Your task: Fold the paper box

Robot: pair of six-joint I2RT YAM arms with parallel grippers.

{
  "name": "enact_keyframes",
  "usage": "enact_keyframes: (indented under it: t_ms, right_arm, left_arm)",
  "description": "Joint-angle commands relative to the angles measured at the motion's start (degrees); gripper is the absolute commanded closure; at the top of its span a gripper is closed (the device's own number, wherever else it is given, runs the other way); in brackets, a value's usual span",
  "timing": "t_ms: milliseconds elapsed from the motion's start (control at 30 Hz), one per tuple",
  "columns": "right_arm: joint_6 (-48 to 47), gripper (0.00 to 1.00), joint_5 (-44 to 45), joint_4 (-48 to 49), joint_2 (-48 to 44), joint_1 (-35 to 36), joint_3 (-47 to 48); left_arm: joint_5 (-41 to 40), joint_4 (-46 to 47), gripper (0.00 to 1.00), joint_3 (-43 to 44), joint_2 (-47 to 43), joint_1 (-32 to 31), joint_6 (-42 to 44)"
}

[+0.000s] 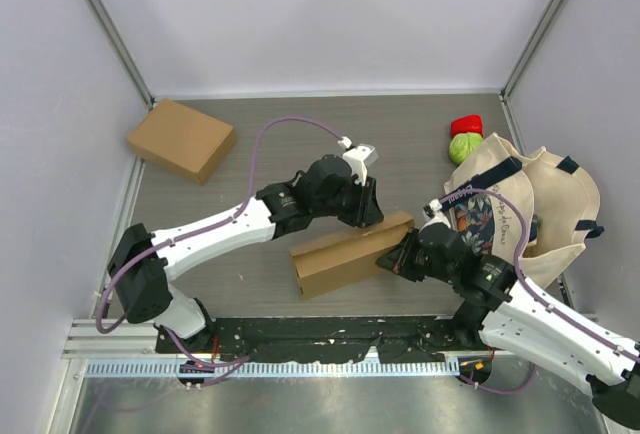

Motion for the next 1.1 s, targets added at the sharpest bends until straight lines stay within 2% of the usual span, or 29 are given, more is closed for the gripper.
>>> enact_keyframes:
  t_ms: [0, 133, 233, 300, 433, 533, 633, 700, 800, 833, 900, 967, 1000, 1033, 1067]
  right_arm:
    - [6.70, 0.99, 5.90, 16.13, 0.81, 0.09, -0.36]
    - [8.27, 0.99, 7.31, 22.00, 2.48, 0.00, -2.10]
    - [5.32, 0.99, 10.20, 20.11, 1.78, 0.09, -2.47]
    - [0.30, 0.99, 12.49, 13.62, 1.61, 0.09, -0.37]
    - [-5.08, 0.97, 15.84, -9.90, 1.35, 0.00, 8.67]
    - [-5.61, 0.93, 17.51, -20.04, -1.63, 0.09, 14.64]
    - [-6.83, 0.89, 21.55, -23.68, -4.72, 0.09, 22.10]
    - [-13.21, 0.86, 21.12, -19.49, -4.46, 0.09, 25.38]
    - [-21.48, 0.86, 20.77, -13.23, 3.69, 0.00, 33.11]
    - [-23.26, 0.87, 19.55, -10.35, 8.68, -0.09, 36.09]
    - [-25.99, 0.96, 16.82, -7.96, 12.49, -2.01, 37.87]
    - [-28.80, 0.99, 8.41, -3.84, 15.04, -6.65, 36.57]
    - [-29.16, 0.99, 2.98, -1.64, 15.23, -13.99, 34.90]
    - [-28.38, 0.99, -6.91, 3.60, 15.14, -17.19, 30.28]
    - [-27.59, 0.99, -10.05, 6.17, 14.01, -19.66, 27.62]
  left_arm:
    - [-10.69, 0.89, 0.67, -3.70, -3.41, -4.52, 2.01]
    - [-13.78, 4.15, 0.66, -7.49, -2.36, -5.93, 2.36]
    - [-16.06, 6.25, 0.67, -10.03, -1.48, -7.08, 2.19]
    - [-18.43, 7.49, 0.67, -11.79, -1.56, -7.08, 1.39]
    - [-20.11, 11.00, 0.65, -15.57, -2.71, -6.99, 2.10]
    - [-19.76, 12.76, 0.62, -16.63, -2.88, -6.99, 1.66]
    - [-19.58, 12.42, 0.59, -16.29, -2.62, -6.99, 1.66]
    - [-19.32, 12.50, 0.59, -16.37, -2.88, -6.99, 1.39]
    - [-19.23, 12.33, 0.57, -16.28, -3.58, -6.99, 0.87]
    - [-18.97, 12.24, 0.57, -16.11, -3.67, -6.99, 0.69]
    - [-18.53, 11.63, 0.56, -15.76, -3.94, -6.99, 0.87]
    - [-18.44, 10.92, 0.55, -15.41, -4.29, -6.99, 1.30]
    - [-18.53, 10.75, 0.55, -15.40, -4.38, -7.08, 1.31]
    - [-18.62, 10.83, 0.55, -15.84, -4.55, -6.99, 1.31]
    - [-18.53, 11.01, 0.55, -15.93, -4.55, -6.99, 1.31]
